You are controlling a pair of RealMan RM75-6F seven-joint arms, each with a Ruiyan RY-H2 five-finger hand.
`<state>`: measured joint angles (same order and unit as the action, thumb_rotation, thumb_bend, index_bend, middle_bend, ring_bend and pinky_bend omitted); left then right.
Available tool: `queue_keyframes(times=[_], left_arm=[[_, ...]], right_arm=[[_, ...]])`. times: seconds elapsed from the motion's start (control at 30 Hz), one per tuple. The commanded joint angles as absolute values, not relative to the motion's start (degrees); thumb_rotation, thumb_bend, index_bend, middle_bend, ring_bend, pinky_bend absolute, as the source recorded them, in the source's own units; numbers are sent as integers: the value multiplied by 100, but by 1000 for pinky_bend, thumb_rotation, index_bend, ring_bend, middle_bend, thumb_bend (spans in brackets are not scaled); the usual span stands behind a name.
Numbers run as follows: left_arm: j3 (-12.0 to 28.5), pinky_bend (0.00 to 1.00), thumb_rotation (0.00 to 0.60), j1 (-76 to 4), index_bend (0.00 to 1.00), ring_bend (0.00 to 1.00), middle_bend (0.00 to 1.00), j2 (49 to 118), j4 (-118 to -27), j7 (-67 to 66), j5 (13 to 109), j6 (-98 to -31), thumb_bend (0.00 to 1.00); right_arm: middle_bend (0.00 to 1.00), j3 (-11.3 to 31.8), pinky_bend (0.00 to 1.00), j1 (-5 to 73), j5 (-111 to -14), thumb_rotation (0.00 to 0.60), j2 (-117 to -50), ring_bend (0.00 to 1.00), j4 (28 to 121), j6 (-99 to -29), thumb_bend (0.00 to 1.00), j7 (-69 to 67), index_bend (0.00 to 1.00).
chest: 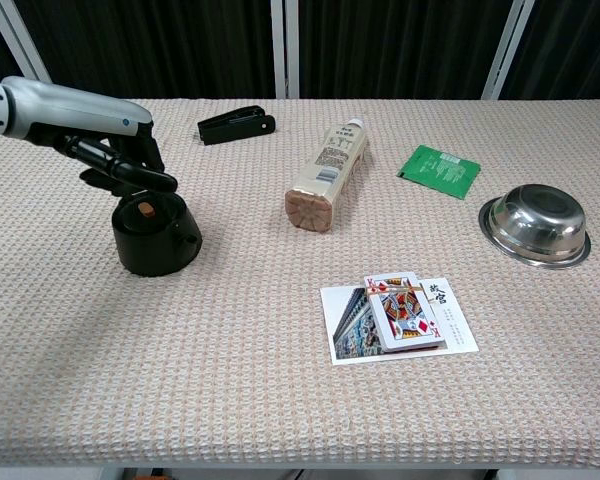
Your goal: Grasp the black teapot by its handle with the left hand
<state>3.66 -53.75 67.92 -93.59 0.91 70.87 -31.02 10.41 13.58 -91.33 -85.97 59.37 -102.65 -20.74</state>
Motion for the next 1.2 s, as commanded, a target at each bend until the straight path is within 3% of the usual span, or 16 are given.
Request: queue_keyframes(times=[0.03,0.23,0.43,0.5,0.6,0.7,0.9,1.07,1.2], left_arm=[[387,187,99,-5371,788,826,913,6784,-9334,165,7111,-3109,0],[392,222,96,-5300,886,901,994,6818,-9280,270,7330,-3277,0],[398,265,98,-5230,960,955,1000,6939,-9172,288,7388,-3459,0],[397,277,134,-5184,980,969,1000,7008,-9138,196,7391,-3601,0],[415,308,285,-5097,1000,997,1000,7113,-9128,48,7388,-3870,5],[487,360,345,-4854,1000,1000,1000,7378,-9105,-127,7565,-4603,39],[538,421,354,-4536,1000,1000,1000,7836,-8906,-199,7964,-5537,97],[582,431,351,-4455,1000,1000,1000,8010,-8804,-140,8016,-5729,104],[628,521,346,-4402,1000,1000,1000,8122,-8705,-50,8048,-5856,138]], right_arm=[[0,1048,0,1357,-9126,600,-8594,0,5950,-10262,438,-2075,0],[0,1052,0,1342,-9105,600,-8584,0,5953,-10249,438,-2082,0],[0,1055,0,1334,-9096,600,-8590,0,5936,-10244,439,-2102,0],[0,1058,0,1328,-9089,600,-8590,0,5928,-10243,439,-2111,0],[0,1062,0,1321,-9082,600,-8586,0,5923,-10250,439,-2128,0],[0,1068,0,1308,-9079,600,-8575,0,5923,-10267,438,-2147,0],[0,1068,0,1283,-9044,600,-8554,0,5897,-10238,438,-2178,0],[0,1058,0,1277,-9037,600,-8564,0,5879,-10212,438,-2182,0],[0,1044,0,1278,-9033,600,-8592,0,5850,-10179,439,-2189,0]])
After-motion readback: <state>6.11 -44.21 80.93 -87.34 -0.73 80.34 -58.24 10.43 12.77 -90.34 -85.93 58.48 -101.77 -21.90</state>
